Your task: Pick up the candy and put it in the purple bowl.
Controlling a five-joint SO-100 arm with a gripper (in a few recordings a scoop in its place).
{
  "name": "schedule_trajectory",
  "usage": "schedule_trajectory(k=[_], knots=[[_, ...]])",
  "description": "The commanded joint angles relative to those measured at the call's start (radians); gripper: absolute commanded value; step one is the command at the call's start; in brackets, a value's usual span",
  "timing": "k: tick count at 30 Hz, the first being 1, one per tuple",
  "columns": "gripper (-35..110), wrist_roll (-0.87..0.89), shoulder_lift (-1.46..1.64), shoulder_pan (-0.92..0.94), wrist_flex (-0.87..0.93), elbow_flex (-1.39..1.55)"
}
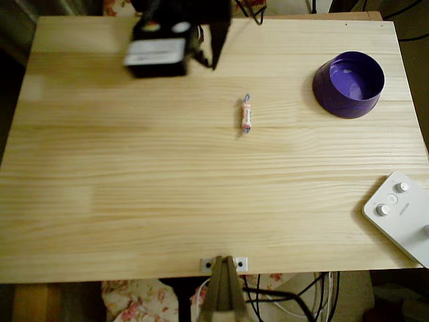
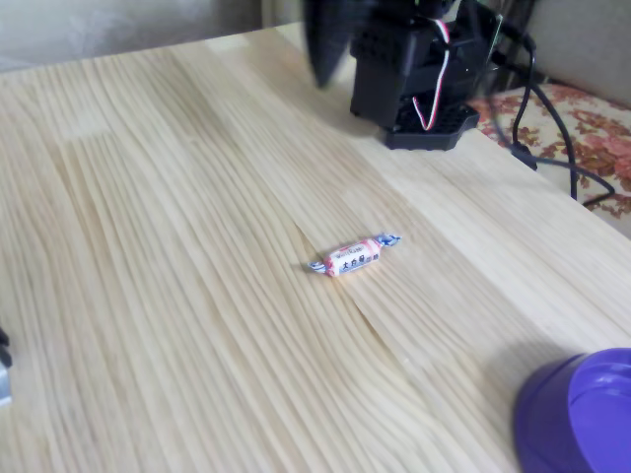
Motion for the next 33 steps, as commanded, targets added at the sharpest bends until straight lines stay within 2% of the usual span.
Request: schedule_trajectory(k=[1, 9, 13, 17, 19, 27, 33], knots=[[-1, 0.028, 0.008, -0.078, 0.012, -0.058], [-1, 0.025, 0.009, -0.166, -0.043, -0.021], [-1, 0.143, -0.034, -0.156, -0.107, -0.018], [0, 0.181, 0.014, -0.029, -0.071, -0.035], [0, 0.192, 0.028, -0.021, -0.091, -0.015], [0, 0.359, 0.067, -0.141, -0.114, 0.121], [0, 0.402, 0.046, -0.21, -0.141, 0.15]])
